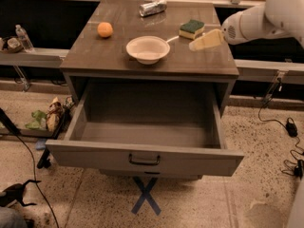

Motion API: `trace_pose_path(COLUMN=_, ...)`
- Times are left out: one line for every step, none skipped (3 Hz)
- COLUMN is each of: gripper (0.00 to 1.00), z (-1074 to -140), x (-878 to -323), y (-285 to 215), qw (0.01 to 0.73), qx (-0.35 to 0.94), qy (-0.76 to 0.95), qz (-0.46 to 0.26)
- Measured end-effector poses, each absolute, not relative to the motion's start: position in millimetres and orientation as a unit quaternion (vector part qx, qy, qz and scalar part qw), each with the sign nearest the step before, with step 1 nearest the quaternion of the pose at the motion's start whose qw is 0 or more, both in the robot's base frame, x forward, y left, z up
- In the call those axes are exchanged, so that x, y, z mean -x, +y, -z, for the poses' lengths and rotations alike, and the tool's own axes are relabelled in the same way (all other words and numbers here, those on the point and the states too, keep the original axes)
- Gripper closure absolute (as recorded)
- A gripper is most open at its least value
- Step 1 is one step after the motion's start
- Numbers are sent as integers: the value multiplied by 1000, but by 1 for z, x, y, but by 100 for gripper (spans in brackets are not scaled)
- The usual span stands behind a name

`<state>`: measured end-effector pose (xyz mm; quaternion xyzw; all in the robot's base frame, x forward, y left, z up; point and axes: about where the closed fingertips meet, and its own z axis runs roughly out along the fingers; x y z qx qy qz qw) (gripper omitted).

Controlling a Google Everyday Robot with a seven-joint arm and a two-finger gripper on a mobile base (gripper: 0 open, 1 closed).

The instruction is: Place sponge into top drawer

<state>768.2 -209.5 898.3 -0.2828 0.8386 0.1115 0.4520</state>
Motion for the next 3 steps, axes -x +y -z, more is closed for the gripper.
trace_pose_path(gripper=0, z=-884, x=-821, y=-168, qw=481, qx=248, qy=832, qz=-123)
trace_pose_path(gripper=0, z=-876, x=-861, y=-147, qw=506, qx=226, qy=823, qz=-123)
trace_pose_path(gripper=0, z=-870, x=-903, y=-150, qw=526, qx=211, qy=815, qz=-120)
